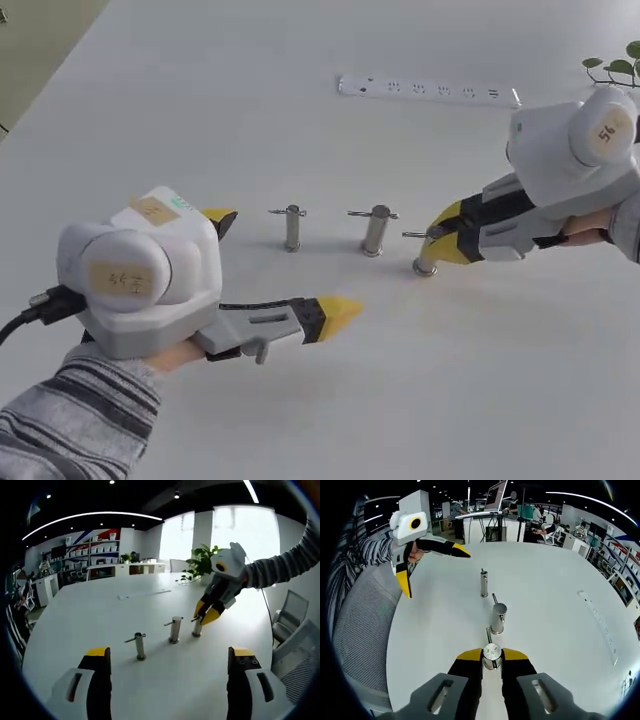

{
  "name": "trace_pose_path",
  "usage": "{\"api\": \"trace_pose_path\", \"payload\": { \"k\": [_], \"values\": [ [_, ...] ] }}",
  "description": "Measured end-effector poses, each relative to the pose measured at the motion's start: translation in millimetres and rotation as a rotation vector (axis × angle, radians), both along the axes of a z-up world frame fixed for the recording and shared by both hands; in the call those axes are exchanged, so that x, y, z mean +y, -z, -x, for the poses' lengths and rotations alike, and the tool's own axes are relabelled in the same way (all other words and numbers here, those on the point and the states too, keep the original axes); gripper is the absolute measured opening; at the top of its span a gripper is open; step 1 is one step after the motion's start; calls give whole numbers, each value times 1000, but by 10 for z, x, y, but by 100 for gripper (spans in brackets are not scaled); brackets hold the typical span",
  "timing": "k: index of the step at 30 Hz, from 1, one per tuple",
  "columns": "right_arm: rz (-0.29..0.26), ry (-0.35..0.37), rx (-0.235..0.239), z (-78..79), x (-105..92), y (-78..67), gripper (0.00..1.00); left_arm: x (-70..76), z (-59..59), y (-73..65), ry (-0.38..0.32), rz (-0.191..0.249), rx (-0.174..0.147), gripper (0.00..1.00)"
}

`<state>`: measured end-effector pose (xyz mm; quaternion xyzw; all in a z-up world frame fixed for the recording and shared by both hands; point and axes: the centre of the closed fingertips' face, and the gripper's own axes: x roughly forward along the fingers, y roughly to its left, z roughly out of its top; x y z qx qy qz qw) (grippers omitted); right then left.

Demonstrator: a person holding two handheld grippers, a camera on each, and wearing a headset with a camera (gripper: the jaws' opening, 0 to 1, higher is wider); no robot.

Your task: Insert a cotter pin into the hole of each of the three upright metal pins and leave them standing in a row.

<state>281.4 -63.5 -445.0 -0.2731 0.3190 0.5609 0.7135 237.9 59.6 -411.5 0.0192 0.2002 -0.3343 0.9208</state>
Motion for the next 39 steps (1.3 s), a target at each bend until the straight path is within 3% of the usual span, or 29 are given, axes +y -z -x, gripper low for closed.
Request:
{"api": "trace_pose_path", "payload": {
  "k": [5,21,29,39],
  "values": [
    [15,1,3,-120,-105,26,8,18,-4,-4,-6,3,-1,99],
    [42,-13,6,-277,-213,62,8,62,-16,46,-19,5,7,99],
    [62,-47,4,-285,-252,56,8,66,-14,64,-17,3,12,99],
    [52,-50,36,-281,-265,54,8,58,-6,80,-8,0,17,99]
  ]
}}
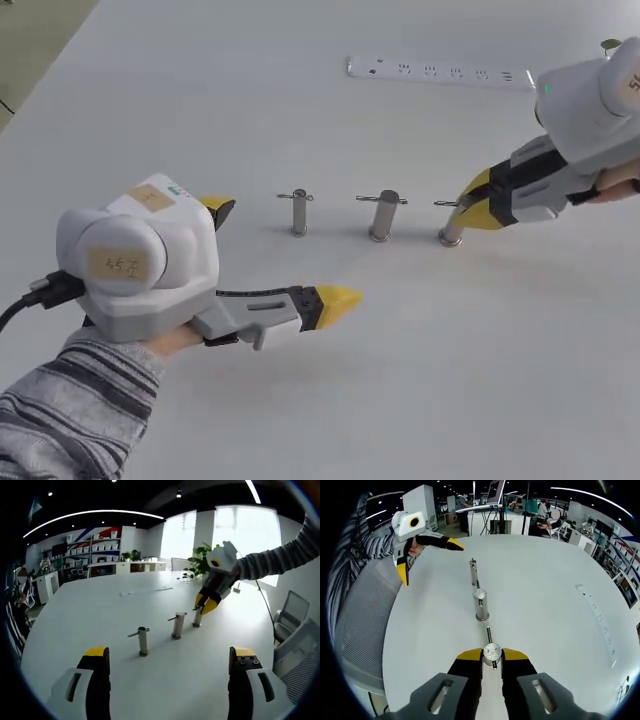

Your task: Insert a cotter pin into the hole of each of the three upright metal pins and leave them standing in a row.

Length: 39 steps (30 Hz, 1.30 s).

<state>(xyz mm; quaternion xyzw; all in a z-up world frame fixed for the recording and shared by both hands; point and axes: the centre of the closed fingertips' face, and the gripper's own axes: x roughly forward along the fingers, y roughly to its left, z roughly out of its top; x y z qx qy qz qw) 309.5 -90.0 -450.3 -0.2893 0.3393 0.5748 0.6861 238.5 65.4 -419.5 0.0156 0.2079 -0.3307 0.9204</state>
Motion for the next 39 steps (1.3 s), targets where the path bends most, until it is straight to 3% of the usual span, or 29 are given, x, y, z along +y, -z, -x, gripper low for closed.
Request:
{"api": "trace_pose_path", "payload": {
  "k": [8,13,22,24,29,30,32,35,39],
  "values": [
    [1,-4,11,14,5,-4,9,-3,5,15,4,-5,7,99],
    [23,-23,-24,5,-8,19,10,-22,14,29,13,-12,11,99],
    [15,15,-116,40,-30,-129,29,-5,-19,9,12,-27,8,99],
    [-18,68,-144,38,-18,-209,33,-4,-28,-13,13,-25,7,99],
    [-115,251,-140,129,5,-387,38,-4,-41,-82,16,-25,2,99],
    [-133,287,-124,177,13,-421,42,-1,-47,-100,14,-20,2,99],
    [-165,330,-154,198,24,-501,49,1,-59,-132,5,-3,9,99],
    [-179,380,-152,278,23,-553,56,18,-73,-180,-13,10,11,99],
    [-137,429,-159,415,-48,-505,64,47,-59,-248,-34,9,14,99]
  ]
}}
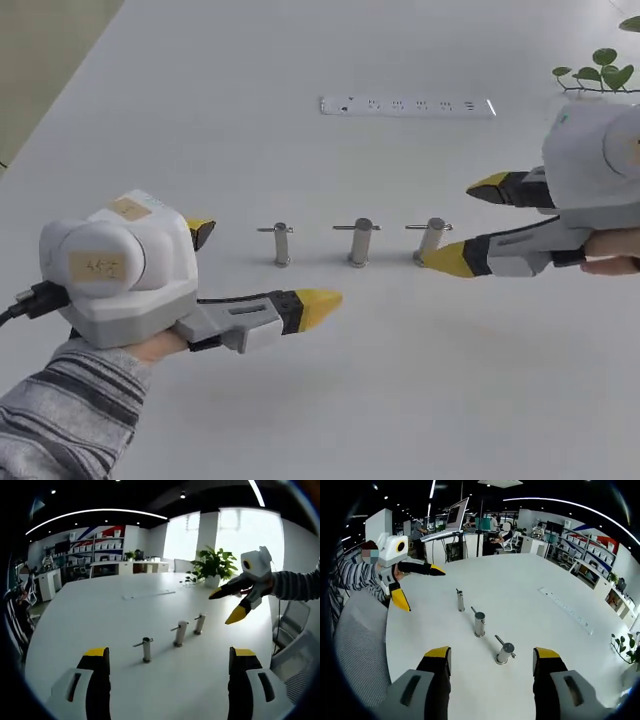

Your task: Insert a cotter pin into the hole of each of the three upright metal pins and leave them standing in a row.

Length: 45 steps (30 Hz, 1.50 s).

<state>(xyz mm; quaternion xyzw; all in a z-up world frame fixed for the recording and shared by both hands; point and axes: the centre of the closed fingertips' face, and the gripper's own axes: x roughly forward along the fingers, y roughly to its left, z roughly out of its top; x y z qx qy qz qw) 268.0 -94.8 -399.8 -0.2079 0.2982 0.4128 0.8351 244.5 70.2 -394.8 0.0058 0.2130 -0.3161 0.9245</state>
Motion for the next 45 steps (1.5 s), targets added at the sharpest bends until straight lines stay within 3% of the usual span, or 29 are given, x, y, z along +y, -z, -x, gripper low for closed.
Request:
{"api": "trace_pose_path", "payload": {
  "k": [4,9,14,15,17,19,22,27,45],
  "values": [
    [-67,76,16,104,-13,-28,64,39,31,-62,-28,-7,0,99],
    [-163,188,27,154,-37,-48,68,172,26,-109,-145,17,9,94],
    [-202,268,33,271,-29,53,71,141,96,-129,-139,6,11,94],
    [-250,300,37,279,-8,40,71,138,105,-137,-137,1,7,94],
    [-283,344,16,265,-36,30,72,161,94,-123,-139,-8,6,94],
    [-264,346,7,298,-51,57,73,156,97,-119,-139,-2,11,94],
    [-288,359,26,375,-27,95,74,147,114,-90,-132,-8,20,94],
    [-276,372,33,456,-70,171,74,136,157,-75,-117,-17,26,95],
    [-316,377,-30,482,-52,63,77,171,230,-94,-139,-27,3,96]
  ]
}}
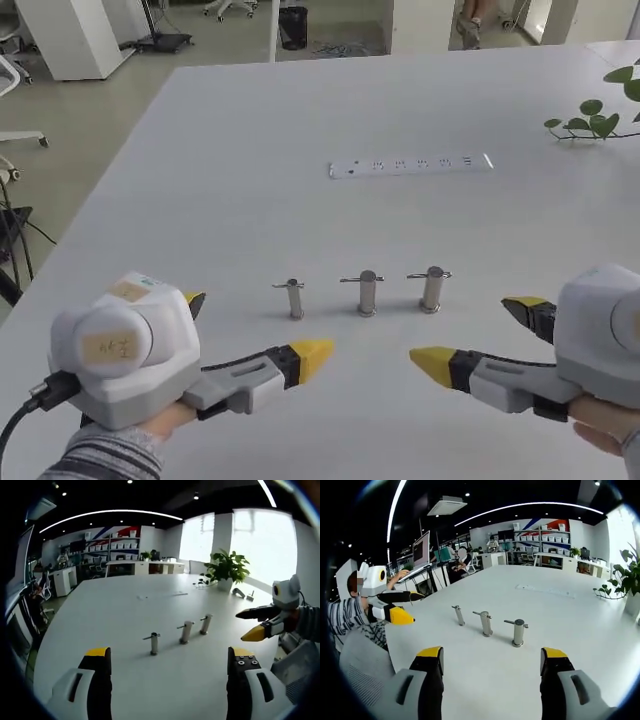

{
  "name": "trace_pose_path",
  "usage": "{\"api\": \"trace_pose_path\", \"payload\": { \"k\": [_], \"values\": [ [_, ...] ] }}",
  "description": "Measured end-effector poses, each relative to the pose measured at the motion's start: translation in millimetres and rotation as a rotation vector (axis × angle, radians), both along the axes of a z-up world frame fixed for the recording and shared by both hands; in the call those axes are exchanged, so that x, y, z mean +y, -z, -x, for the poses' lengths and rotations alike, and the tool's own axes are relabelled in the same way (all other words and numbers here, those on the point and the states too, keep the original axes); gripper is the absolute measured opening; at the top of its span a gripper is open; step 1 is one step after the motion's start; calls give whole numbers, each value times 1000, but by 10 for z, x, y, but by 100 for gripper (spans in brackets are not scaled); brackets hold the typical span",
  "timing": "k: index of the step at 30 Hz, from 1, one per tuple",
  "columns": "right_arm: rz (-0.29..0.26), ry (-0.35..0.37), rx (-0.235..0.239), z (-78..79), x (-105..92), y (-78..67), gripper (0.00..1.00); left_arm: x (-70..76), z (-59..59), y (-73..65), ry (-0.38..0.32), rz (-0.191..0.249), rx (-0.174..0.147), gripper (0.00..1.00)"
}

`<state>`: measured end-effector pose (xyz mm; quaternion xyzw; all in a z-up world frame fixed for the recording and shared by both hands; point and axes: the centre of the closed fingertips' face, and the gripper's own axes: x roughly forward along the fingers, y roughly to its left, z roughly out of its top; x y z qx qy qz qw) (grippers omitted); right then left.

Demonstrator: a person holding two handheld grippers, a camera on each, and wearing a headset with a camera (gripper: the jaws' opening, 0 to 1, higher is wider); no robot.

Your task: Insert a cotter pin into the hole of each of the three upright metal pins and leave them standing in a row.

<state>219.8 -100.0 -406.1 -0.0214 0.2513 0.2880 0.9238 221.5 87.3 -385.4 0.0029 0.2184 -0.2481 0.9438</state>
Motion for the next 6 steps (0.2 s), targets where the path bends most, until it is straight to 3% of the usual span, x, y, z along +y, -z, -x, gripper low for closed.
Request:
{"api": "trace_pose_path", "payload": {
  "k": [6],
  "values": [
    [4,-4,-4,11,0,-13,77,10,11,11,-7,6,4,96]
  ]
}}
